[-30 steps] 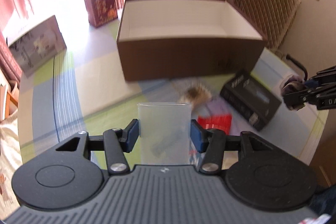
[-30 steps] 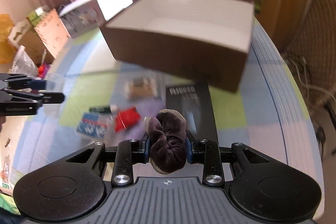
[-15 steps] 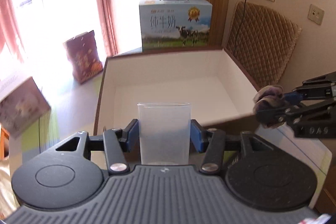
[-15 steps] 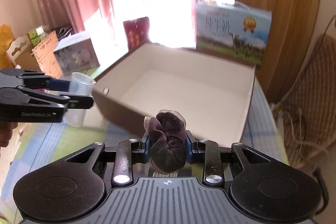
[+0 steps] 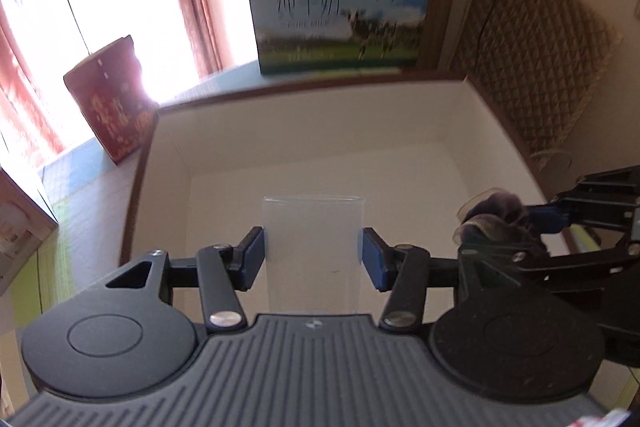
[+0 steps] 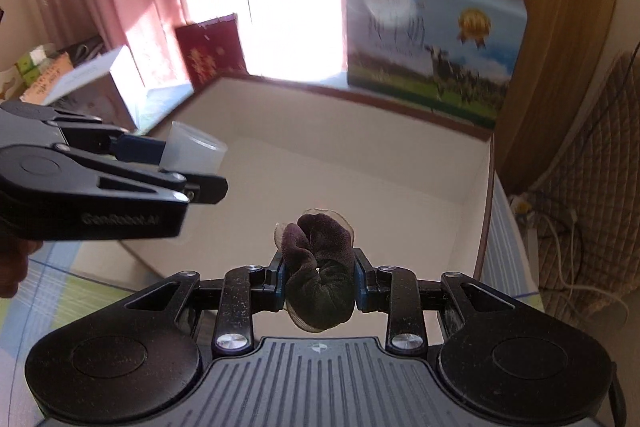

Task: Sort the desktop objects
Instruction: 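Carry the cup and scrunchie into the brown box with both tools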

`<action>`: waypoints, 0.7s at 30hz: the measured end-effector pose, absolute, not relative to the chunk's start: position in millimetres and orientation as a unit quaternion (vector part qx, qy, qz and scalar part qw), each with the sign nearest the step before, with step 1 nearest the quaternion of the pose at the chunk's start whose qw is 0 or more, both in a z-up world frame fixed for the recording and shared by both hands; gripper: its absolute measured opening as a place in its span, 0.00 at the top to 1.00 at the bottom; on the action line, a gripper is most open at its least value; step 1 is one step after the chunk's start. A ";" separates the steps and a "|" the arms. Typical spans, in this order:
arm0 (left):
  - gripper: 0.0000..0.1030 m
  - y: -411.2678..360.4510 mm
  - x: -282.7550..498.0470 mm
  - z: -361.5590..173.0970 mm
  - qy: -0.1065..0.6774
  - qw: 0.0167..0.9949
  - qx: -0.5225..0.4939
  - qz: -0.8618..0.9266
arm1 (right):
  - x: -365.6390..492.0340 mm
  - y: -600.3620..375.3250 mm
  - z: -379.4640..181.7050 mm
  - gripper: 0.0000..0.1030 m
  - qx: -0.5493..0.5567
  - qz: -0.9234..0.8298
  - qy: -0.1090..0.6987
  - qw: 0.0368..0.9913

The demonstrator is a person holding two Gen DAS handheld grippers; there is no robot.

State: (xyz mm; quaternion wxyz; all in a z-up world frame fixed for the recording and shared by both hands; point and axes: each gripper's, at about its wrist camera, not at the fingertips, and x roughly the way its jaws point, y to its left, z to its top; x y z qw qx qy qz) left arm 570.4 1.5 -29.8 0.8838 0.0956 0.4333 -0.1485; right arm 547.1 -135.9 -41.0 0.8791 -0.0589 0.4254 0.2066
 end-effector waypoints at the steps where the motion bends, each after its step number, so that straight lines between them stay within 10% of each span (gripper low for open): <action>1: 0.54 0.2 576.3 -37.3 0.445 0.878 0.097 -0.145 | 551.3 -135.1 -44.9 0.72 -0.061 0.206 0.432 0.876; 21: 0.49 -1.9 628.3 -91.7 0.545 0.817 0.127 -0.135 | 597.7 -118.1 -88.9 0.72 -0.104 0.217 0.506 0.829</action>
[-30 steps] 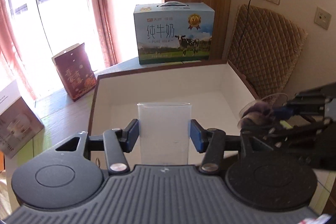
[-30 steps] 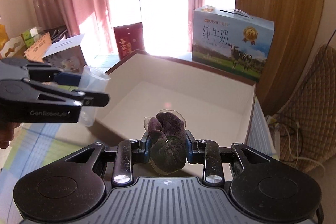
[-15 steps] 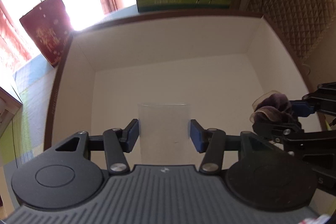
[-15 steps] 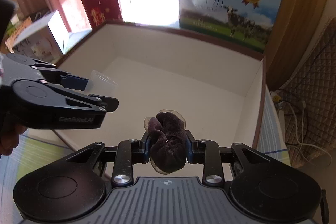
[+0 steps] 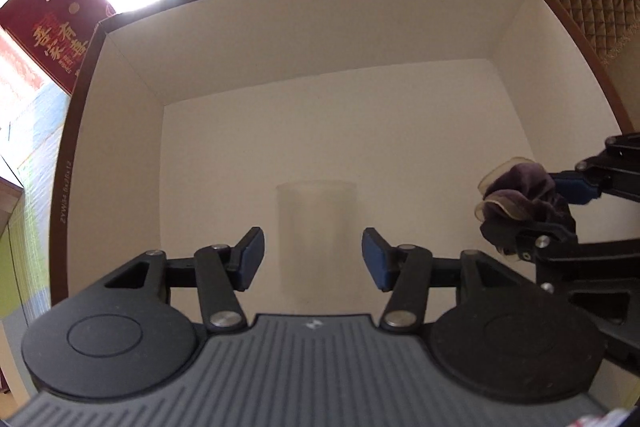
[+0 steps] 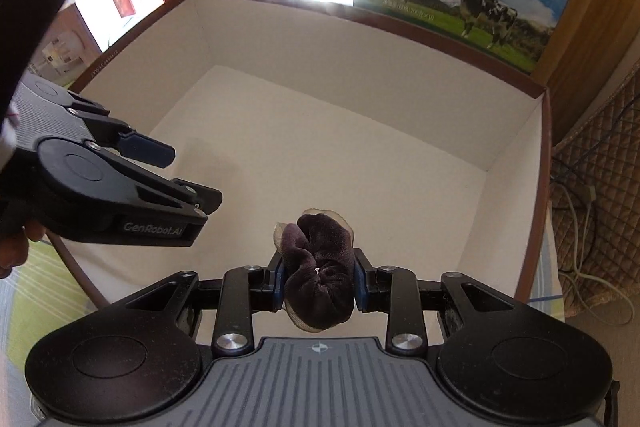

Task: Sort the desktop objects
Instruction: 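Carry the cup and scrunchie into the brown box with both tools, then open both tools to release the cup and scrunchie in the box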

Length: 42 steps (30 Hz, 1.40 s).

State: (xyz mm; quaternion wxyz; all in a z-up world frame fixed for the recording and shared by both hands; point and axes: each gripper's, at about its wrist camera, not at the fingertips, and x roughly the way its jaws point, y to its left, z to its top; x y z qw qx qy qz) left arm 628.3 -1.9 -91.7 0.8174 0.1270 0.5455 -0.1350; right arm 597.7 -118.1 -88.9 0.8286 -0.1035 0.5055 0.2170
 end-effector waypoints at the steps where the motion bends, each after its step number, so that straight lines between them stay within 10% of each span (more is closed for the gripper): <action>1: 0.47 -0.7 628.0 -90.5 0.543 0.818 0.128 -0.135 | 598.8 -117.1 -89.5 0.72 -0.103 0.218 0.506 0.828; 5: 0.40 7.9 626.2 -84.6 0.539 0.822 0.122 -0.137 | 602.1 -113.6 -91.0 0.69 -0.105 0.220 0.508 0.826; 9: 0.34 17.1 623.2 -80.6 0.537 0.823 0.128 -0.132 | 601.2 -113.4 -88.7 0.32 -0.115 0.210 0.493 0.836; 15: 0.22 23.2 614.8 -72.0 0.537 0.822 0.138 -0.132 | 598.7 -117.3 -79.9 0.07 -0.116 0.214 0.487 0.839; 42: 0.15 23.6 536.2 -6.3 0.493 0.850 0.133 -0.131 | 536.5 -139.4 -15.4 0.02 -0.082 0.226 0.433 0.869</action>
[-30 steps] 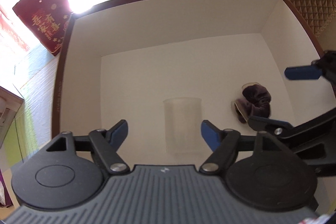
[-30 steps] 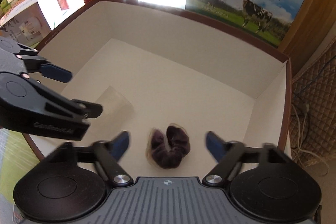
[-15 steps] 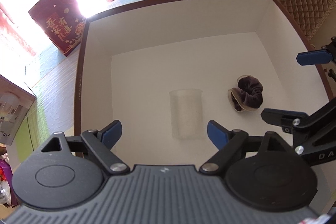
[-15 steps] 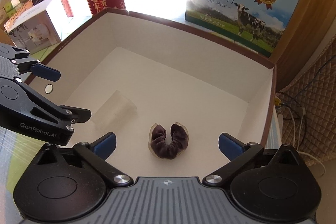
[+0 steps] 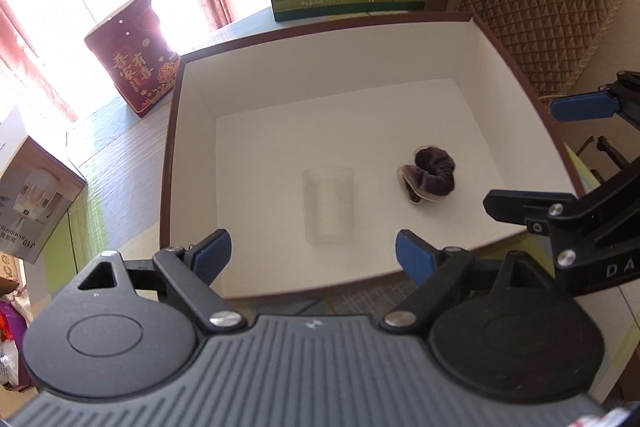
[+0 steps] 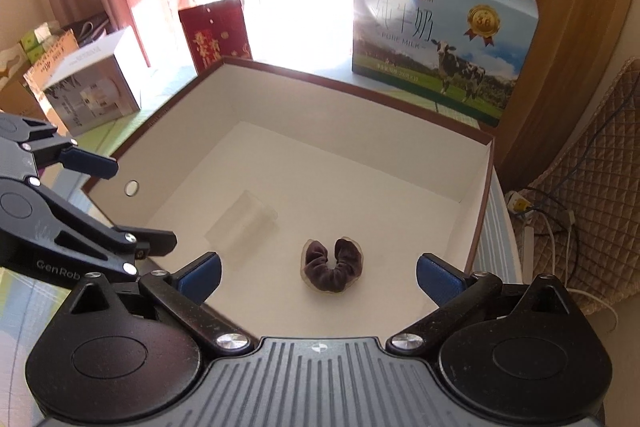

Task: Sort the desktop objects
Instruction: 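Open both tools to release the cup and scrunchie in the box, then withdraw both tools from the box back toward the table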

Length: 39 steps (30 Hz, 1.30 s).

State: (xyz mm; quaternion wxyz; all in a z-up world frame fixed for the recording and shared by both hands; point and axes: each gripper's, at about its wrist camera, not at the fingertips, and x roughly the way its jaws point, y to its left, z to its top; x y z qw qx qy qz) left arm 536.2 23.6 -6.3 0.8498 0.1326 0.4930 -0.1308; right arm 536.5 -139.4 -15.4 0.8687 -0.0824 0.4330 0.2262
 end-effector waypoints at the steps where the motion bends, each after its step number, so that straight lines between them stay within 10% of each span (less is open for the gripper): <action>1: 0.15 23.8 531.2 -3.9 0.491 0.852 0.131 -0.130 | 532.4 -140.2 -12.8 0.02 -0.081 0.227 0.430 0.870; 39: 0.13 27.8 336.9 17.5 0.465 0.873 0.107 -0.103 | 349.7 -178.3 -1.2 0.02 -0.066 0.261 0.418 0.868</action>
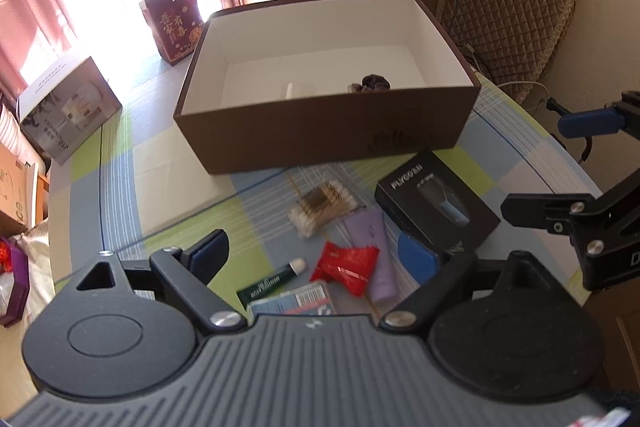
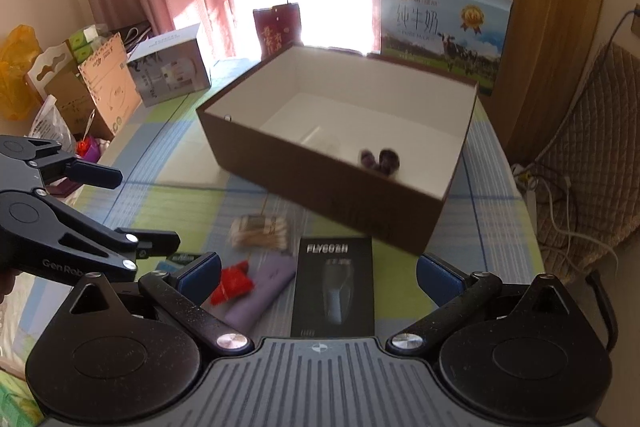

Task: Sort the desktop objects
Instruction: 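Withdraw both tools from the box back toward the table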

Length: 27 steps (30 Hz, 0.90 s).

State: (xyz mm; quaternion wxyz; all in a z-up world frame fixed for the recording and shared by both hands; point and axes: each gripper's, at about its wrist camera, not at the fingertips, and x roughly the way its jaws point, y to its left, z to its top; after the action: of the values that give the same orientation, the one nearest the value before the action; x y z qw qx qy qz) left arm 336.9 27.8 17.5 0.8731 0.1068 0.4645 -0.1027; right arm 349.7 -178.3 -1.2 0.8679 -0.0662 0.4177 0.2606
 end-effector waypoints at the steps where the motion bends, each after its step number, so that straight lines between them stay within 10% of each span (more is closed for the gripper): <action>1: 0.13 27.8 333.2 16.9 0.465 0.873 0.107 -0.102 | 346.9 -179.7 -2.6 0.02 -0.066 0.260 0.420 0.867; 27: 0.13 49.9 264.4 -40.1 0.527 0.838 0.087 -0.112 | 301.9 -201.0 -56.0 0.02 -0.058 0.248 0.486 0.836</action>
State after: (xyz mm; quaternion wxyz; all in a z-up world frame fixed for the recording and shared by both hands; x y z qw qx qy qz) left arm 264.4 49.9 -40.1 0.8381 0.0871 0.5268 -0.1117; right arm 301.9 -201.0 -56.0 0.8360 -0.0583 0.4861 0.2476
